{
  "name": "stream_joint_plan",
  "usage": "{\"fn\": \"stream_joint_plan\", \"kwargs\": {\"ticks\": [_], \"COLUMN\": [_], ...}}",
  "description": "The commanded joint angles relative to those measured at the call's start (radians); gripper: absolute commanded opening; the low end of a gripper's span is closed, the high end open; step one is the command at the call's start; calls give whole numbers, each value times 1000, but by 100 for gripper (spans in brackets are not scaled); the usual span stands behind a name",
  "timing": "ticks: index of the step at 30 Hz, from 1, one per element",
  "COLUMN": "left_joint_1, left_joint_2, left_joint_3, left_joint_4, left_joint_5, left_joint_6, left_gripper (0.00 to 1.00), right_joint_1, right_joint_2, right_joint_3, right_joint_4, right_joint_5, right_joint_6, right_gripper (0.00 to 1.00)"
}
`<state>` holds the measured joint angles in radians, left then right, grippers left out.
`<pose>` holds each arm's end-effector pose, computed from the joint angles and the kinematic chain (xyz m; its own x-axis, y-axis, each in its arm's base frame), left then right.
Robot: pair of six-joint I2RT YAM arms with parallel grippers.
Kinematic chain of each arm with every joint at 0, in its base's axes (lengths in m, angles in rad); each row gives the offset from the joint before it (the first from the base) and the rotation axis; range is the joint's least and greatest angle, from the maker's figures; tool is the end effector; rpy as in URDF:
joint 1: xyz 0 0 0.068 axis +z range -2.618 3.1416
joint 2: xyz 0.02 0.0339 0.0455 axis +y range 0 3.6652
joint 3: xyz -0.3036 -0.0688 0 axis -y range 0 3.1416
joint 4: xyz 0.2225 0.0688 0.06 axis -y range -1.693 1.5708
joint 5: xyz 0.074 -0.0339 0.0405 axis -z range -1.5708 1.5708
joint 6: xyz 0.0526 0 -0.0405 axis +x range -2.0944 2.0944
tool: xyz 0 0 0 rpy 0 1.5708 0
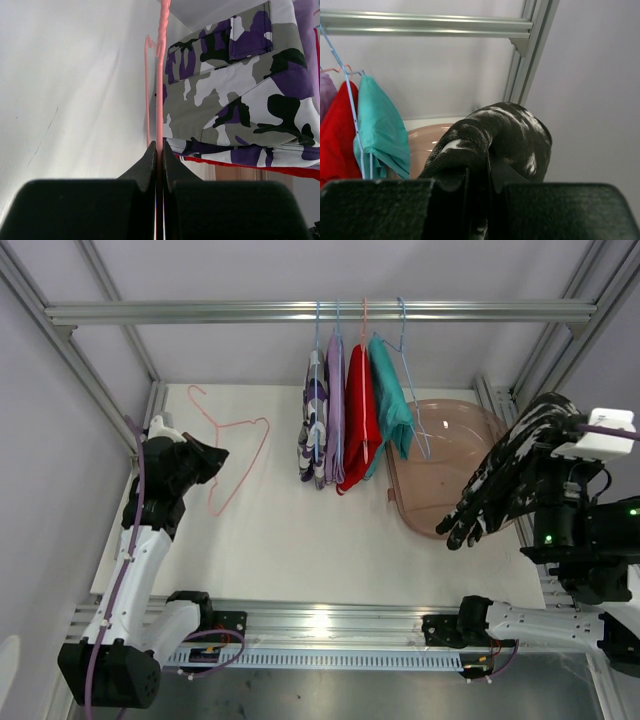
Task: Remove the trousers from the hanger
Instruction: Place the trousers in the bin.
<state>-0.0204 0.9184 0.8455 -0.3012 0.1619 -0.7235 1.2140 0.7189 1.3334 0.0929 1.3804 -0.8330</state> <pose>0.1790 -0.0121 0.3524 -0.3865 -0.6456 -0.6587 -0.1143 0.7422 -0.6604 0.0493 -0.0157 0.5453 0.0910 -0.1568 -0.9834 0.2240 0.9654 -0.1332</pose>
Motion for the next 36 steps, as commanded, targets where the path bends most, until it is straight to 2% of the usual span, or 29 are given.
{"fn": "stream_joint_plan", "kwargs": {"ticks": [1,3,6,7,10,11,12,14,16,21,29,36], "left_joint_1": [-9,-12,-16,-18,-18,-19,-19,-19,-19,-21,-27,-32], "left_joint_2": [0,0,-3,-3,0,0,0,0,2,0,5,10], "left_joint_3": [50,52,50,50,56,55,53,53,56,56,58,61], "left_joint_4": [45,42,40,39,39,36,37,37,39,37,39,37], "left_joint_5": [11,8,5,5,8,8,7,11,16,19,31,31], "left_joint_6": [27,29,33,33,35,35,35,35,35,33,36,39], "left_gripper": [1,0,0,0,0,0,0,0,0,1,1,1], "right_joint_1": [-45,-95,-261,-366,-542,-648,-694,-792,-832,-852,-873,-906], "right_joint_2": [2,10,37,65,114,144,155,180,207,267,237,195], "right_joint_3": [-29,-51,-59,-60,-51,-45,-45,-45,-21,-16,-178,-235], "right_joint_4": [15,-42,-221,-258,-396,-424,-439,-440,-459,-478,-411,-363], "right_joint_5": [-63,-93,-167,-197,-374,-426,-522,-592,-644,-635,-568,-477], "right_joint_6": [116,224,398,447,645,690,753,791,828,880,914,963], "right_gripper": [0,0,0,0,0,0,0,0,0,0,0,0]}}
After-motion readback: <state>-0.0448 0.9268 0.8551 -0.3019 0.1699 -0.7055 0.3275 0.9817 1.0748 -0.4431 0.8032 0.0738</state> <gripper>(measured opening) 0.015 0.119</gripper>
